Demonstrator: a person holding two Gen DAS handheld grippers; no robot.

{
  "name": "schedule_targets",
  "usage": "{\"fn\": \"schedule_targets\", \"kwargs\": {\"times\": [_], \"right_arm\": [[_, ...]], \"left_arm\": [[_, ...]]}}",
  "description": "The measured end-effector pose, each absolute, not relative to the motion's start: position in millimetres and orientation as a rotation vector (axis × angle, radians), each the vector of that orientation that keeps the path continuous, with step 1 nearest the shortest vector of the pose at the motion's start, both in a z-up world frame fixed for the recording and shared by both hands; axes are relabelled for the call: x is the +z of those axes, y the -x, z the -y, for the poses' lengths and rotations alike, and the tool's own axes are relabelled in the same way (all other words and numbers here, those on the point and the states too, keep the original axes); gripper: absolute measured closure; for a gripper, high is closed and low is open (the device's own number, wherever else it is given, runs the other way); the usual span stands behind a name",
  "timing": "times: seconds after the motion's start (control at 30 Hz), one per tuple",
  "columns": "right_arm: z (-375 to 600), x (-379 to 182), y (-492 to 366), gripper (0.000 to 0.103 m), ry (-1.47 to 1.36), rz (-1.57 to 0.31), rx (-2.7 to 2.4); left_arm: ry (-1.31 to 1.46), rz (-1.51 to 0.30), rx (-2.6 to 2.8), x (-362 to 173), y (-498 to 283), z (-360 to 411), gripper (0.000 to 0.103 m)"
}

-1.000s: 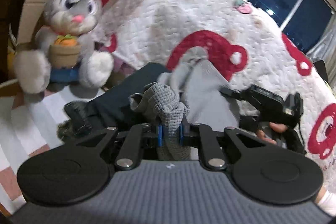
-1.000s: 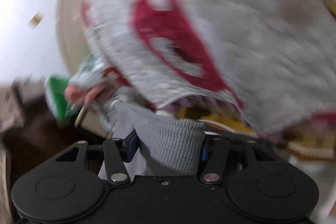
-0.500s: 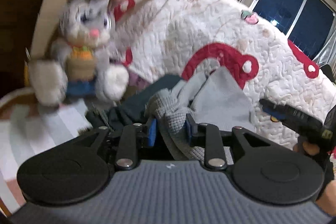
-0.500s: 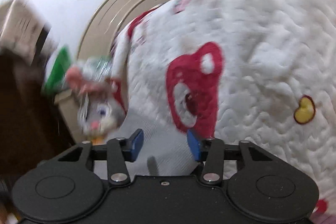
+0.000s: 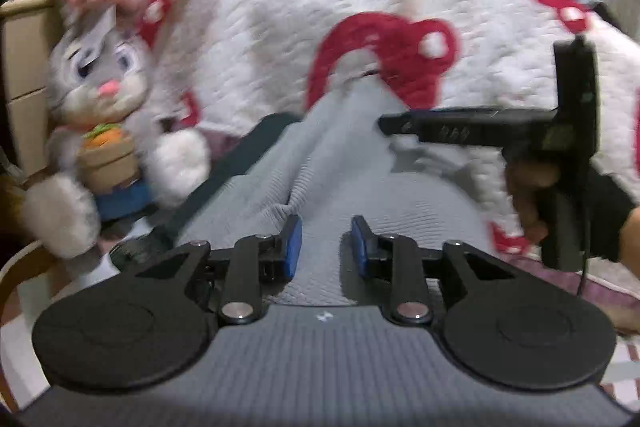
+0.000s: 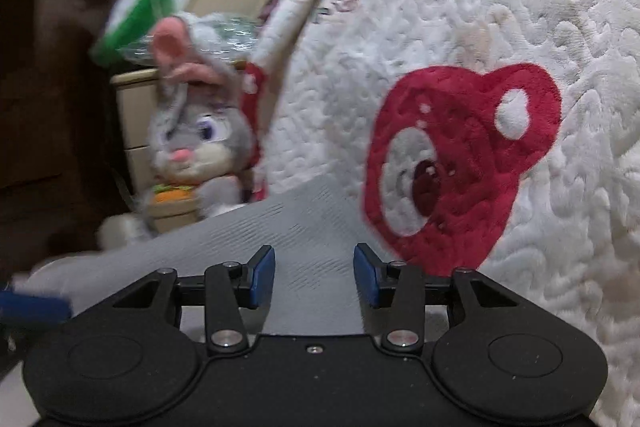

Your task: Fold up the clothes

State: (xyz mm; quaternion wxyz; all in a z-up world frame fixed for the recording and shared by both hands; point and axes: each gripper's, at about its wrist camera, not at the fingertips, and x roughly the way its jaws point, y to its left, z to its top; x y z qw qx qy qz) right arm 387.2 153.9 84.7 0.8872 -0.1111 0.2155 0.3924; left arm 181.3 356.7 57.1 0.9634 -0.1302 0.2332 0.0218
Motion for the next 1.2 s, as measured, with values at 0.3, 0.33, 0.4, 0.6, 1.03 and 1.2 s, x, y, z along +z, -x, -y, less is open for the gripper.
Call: {"fn": "schedule_targets", "kwargs": {"times": [0.3, 0.33, 0.4, 0.6, 1.03, 1.2], "right_arm": [[-155.4, 74.5, -420.4, 0.055, 0.021, -0.607, 0.761], [-155.8, 75.5, -421.7, 0.055, 0.004, -0.615, 0.751], [-153.5, 78.1, -420.9, 0.054, -0.017, -0.613, 0.724], [-107.6, 97.1, -406.8, 0.051, -0.180, -0.635, 0.666], [35.6, 110.5, -218.3, 0.043, 0.111, -0.752, 0.688], [74.6, 99.2, -165.0, 0.042, 0.039, -0.687, 0.714]], "left_arm": [[0.235, -0.422, 0.131, 57.4, -179.4, -367.0, 0.070], [0.241, -0.422, 0.146, 58.7, -181.3, -369.9, 0.065], [0.259, -0.449, 0.180, 58.2, -182.6, -375.8, 0.062], [0.260, -0.521, 0.211, 60.1, -162.1, -372.2, 0.049], [0.341, -0.557, 0.212, 57.0, -65.3, -278.3, 0.026], [0.276, -0.571, 0.238, 54.6, -27.7, -212.7, 0.011]]}}
